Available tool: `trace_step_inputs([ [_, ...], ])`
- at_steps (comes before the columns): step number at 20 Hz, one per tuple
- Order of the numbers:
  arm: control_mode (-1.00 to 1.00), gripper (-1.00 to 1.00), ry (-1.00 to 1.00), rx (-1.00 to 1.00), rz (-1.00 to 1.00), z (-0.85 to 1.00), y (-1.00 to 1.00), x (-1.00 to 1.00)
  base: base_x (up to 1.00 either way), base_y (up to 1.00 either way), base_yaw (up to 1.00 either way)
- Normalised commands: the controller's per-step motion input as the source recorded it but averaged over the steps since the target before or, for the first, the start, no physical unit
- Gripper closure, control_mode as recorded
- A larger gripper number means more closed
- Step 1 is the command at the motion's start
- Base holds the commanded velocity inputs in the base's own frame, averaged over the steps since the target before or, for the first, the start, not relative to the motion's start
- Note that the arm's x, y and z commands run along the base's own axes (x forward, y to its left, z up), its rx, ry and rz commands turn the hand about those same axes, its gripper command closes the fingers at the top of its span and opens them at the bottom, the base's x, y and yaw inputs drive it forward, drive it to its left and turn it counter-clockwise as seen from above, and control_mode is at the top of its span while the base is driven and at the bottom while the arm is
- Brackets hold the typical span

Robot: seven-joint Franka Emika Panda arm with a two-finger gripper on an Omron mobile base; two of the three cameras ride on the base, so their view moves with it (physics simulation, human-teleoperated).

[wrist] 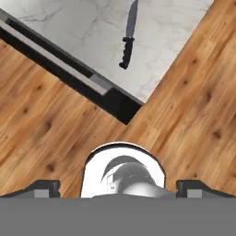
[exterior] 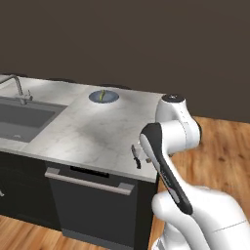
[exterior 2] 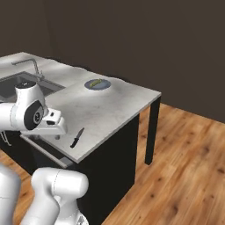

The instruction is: Retrieve the butter from the fridge and place it on a plate on the dining table. Then retrieve the butter knife by the fridge and place it near the plate.

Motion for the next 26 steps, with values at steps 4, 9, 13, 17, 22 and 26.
trace_step_inputs([
  [4,-1.0,-1.0,0.0,0.05,-0.29,-0.32,0.04,0.72,0.0,0.0,0.0],
  [9,-1.0,-1.0,0.0,0.0,-0.06,-0.27,-0.01,0.79,0.0,0.0,0.0],
  [13,-1.0,-1.0,0.03,0.08,0.04,-0.46,-0.14,0.88,0.0,0.0,0.0],
  [17,-1.0,-1.0,0.01,0.01,0.04,-0.38,-0.07,0.84,0.0,0.0,0.0],
  [22,-1.0,-1.0,0.08,-0.09,-0.02,-0.28,0.08,0.72,0.0,0.0,0.0],
  [26,-1.0,-1.0,0.02,0.0,0.0,-0.34,0.06,0.37,0.0,0.0,0.0],
])
